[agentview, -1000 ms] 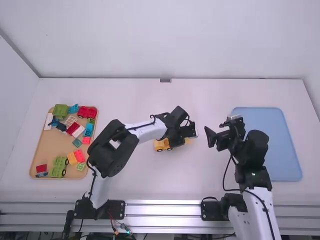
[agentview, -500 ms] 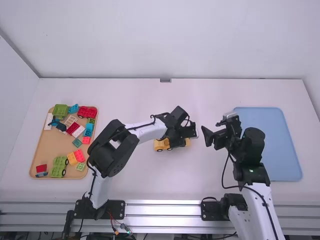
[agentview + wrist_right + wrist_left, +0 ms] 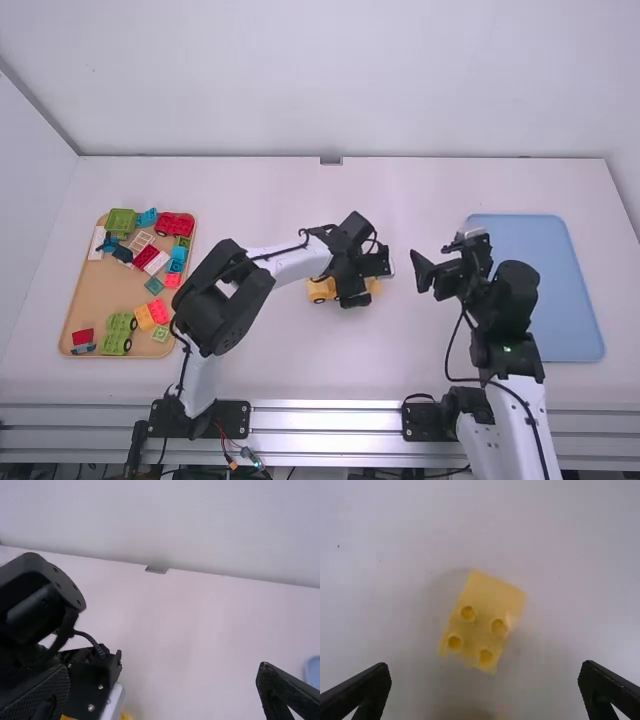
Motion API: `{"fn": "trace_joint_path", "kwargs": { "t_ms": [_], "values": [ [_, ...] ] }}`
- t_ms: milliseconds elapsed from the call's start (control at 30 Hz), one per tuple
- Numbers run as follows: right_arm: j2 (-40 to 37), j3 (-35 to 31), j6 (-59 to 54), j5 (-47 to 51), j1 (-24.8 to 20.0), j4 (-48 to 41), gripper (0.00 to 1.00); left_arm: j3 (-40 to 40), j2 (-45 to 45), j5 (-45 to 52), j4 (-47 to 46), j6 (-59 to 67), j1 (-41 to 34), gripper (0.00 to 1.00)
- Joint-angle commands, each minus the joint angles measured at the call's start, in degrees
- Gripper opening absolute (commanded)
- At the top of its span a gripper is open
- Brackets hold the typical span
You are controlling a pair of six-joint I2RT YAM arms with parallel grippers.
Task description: Assemble lego blocks to make yellow taxi
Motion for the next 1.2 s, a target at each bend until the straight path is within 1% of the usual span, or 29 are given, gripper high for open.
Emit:
{"fn": "trace_joint_path", "kwargs": {
  "t_ms": [0,67,167,200,300,333,367,433,500,533,633,700,767,833,867,900,967,1000,1067,1167],
  "values": [
    [1.4,-0.3,-2.2,-2.1,-0.1,0.0,0.98,0.7,-6.8,4.1,-1.1,0.6,2.3,0.99],
    [3.1,-0.3,-6.5,-4.0,0.3,0.2,0.98,0.1,-9.4,6.7,-2.1,2.4,3.6,0.99],
    [8.3,-0.3,-11.4,-7.2,1.3,2.3,0.98,-4.2,-15.5,13.7,-1.8,7.0,7.4,0.99],
    [9.0,-0.3,-12.0,-7.7,1.5,2.5,0.98,-4.8,-16.2,14.4,-1.5,7.3,7.9,0.99],
    [15.6,-0.3,-20.7,-14.3,2.6,4.4,0.99,-11.6,-22.0,21.4,2.7,9.1,12.7,0.99],
    [16.0,-0.3,-21.3,-14.6,2.7,4.5,0.98,-12.1,-22.4,21.9,3.1,9.1,13.0,0.99],
    [19.5,-0.3,-26.9,-17.6,3.5,5.0,0.98,-15.8,-25.1,26.2,6.2,9.1,15.3,0.99],
    [23.9,-0.3,-33.9,-20.6,4.3,5.4,0.98,-20.8,-28.3,30.0,11.1,8.1,18.8,0.99],
    [29.8,-0.3,-39.6,-23.2,4.9,7.1,0.98,-26.1,-30.9,30.6,17.7,3.3,22.8,0.99],
    [33.8,-0.3,-42.3,-25.0,4.9,8.7,0.98,-29.3,-32.2,29.8,21.7,-1.6,25.2,0.99],
    [39.9,0.1,-46.0,-27.4,4.5,10.6,0.99,-33.8,-33.9,29.9,26.3,-8.3,28.1,0.99],
    [46.3,2.2,-48.5,-28.9,3.8,10.6,0.98,-37.3,-34.6,31.9,30.9,-11.0,29.9,0.99],
    [50.2,3.7,-50.4,-29.8,3.4,10.5,0.99,-39.3,-34.6,33.4,34.3,-10.9,30.6,0.99],
    [54.8,5.4,-53.7,-31.3,3.1,10.5,1.0,-41.4,-34.6,37.0,37.3,-7.7,31.1,0.99],
    [56.5,5.9,-55.0,-31.7,3.0,10.5,0.99,-42.1,-34.6,38.0,38.1,-6.8,31.2,0.99],
    [59.4,6.8,-57.7,-32.6,2.8,10.5,0.96,-43.0,-34.6,40.0,39.2,-5.2,31.0,0.99],
    [62.8,7.9,-60.6,-34.1,2.5,10.5,0.95,-43.6,-34.4,40.6,40.4,-5.6,30.9,0.99],
    [64.5,8.5,-62.0,-34.9,2.4,10.6,0.92,-43.6,-34.2,40.5,40.8,-6.3,31.2,1.0],
    [68.0,10.2,-63.1,-35.1,2.0,10.6,0.88,-43.6,-34.1,40.4,41.4,-7.4,31.0,0.99],
    [70.6,11.6,-63.1,-34.5,2.3,10.7,0.86,-43.6,-34.1,40.9,42.2,-7.4,30.8,0.99]
  ]
}}
